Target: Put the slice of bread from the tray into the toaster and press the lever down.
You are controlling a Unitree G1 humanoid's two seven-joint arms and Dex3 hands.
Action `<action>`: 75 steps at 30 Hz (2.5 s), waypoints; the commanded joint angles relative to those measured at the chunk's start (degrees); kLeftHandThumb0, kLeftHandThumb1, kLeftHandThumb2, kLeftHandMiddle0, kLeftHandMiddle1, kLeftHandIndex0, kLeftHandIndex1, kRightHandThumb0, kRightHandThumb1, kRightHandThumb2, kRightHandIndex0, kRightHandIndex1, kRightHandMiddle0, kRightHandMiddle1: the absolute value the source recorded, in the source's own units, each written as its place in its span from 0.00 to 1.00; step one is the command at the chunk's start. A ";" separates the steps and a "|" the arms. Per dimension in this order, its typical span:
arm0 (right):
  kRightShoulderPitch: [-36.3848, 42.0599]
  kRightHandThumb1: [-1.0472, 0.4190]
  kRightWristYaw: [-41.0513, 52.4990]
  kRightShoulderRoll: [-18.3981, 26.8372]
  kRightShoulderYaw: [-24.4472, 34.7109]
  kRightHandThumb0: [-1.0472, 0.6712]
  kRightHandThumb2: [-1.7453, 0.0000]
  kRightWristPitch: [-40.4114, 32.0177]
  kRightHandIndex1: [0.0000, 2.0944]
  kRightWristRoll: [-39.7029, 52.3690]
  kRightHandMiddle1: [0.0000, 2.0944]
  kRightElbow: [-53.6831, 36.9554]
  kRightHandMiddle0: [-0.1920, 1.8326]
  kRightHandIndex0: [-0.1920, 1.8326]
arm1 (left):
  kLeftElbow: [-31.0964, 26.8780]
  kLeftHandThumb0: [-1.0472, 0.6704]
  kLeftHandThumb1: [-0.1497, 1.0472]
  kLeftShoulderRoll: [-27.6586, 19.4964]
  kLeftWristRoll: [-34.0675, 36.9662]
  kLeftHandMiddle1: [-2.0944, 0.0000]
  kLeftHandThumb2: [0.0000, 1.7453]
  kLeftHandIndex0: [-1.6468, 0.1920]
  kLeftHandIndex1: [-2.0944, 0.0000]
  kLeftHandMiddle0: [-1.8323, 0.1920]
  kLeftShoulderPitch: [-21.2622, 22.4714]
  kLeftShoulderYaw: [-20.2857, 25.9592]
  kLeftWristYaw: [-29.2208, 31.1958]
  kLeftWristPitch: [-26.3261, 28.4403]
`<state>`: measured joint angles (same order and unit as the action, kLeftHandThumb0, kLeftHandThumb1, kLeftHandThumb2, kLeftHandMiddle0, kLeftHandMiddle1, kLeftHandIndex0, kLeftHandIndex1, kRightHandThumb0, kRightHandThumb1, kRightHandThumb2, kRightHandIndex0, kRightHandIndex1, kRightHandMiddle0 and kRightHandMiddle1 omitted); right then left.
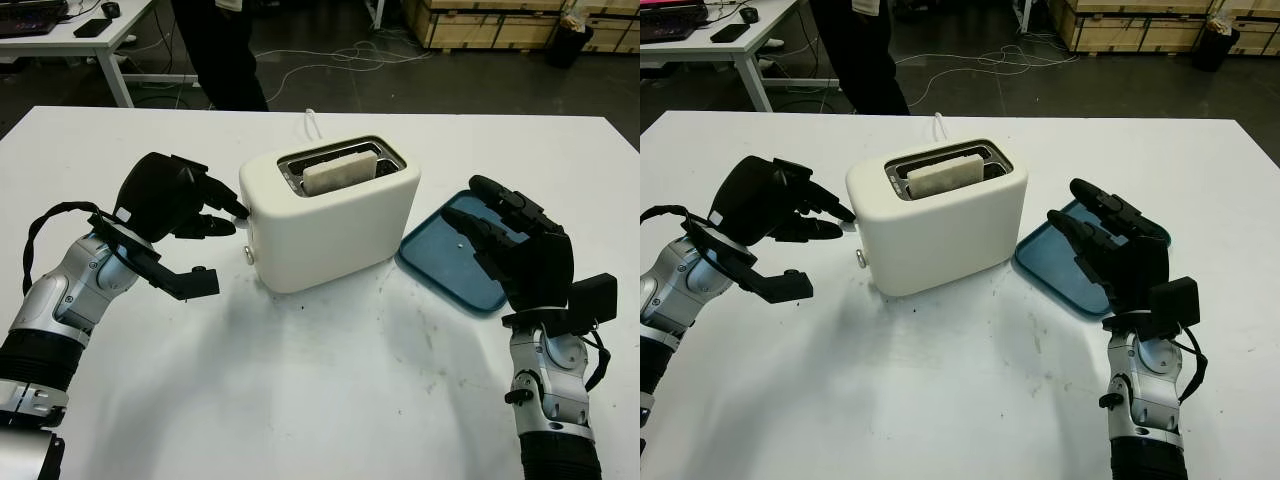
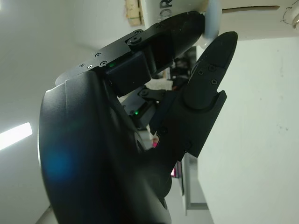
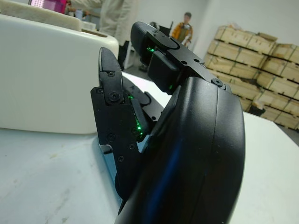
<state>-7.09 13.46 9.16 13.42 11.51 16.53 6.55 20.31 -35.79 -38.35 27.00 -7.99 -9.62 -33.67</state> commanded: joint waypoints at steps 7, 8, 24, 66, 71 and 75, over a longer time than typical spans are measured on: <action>0.21 0.09 0.31 -0.01 0.22 0.43 0.91 0.69 0.01 0.19 0.00 -1.00 0.52 0.59 | 1.76 0.45 0.72 0.32 -0.55 0.33 0.00 0.15 1.00 0.41 1.53 -0.85 -1.16 -0.07; 0.19 0.09 0.25 -0.01 0.20 0.43 0.91 0.67 0.01 0.11 0.00 -1.02 0.52 0.59 | 1.78 0.45 0.72 0.29 -0.62 0.33 0.00 0.15 1.00 0.41 1.56 -0.86 -1.19 0.07; 0.03 0.09 1.35 0.19 0.43 0.44 0.91 1.09 0.01 0.47 0.00 -0.64 0.51 0.58 | 1.03 0.45 0.74 0.61 -0.14 0.37 0.00 0.17 1.00 0.41 0.99 -1.31 0.26 1.59; 0.73 0.09 2.26 -1.22 -0.37 0.45 0.88 3.72 0.00 -0.19 0.00 -0.01 0.50 0.58 | 14.09 0.52 0.78 11.45 2.15 0.43 0.00 0.21 0.99 0.46 -5.19 -13.67 -4.53 6.42; 1.49 0.09 2.04 -1.24 -0.27 0.46 0.88 3.10 0.00 0.26 0.00 -0.96 0.50 0.58 | 11.39 0.47 0.80 8.90 1.79 0.45 0.01 0.22 0.99 0.47 -3.21 -14.23 -0.28 8.23; 1.78 0.09 1.86 -0.90 -0.13 0.46 0.88 3.44 0.00 -0.26 0.00 -1.02 0.50 0.58 | 11.03 0.45 0.81 7.95 1.20 0.47 0.01 0.21 0.99 0.45 -1.98 -15.06 1.08 8.85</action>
<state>-5.83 15.79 8.36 13.05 13.79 16.63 6.44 29.89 -30.29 -33.37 26.16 -18.11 -14.07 -25.66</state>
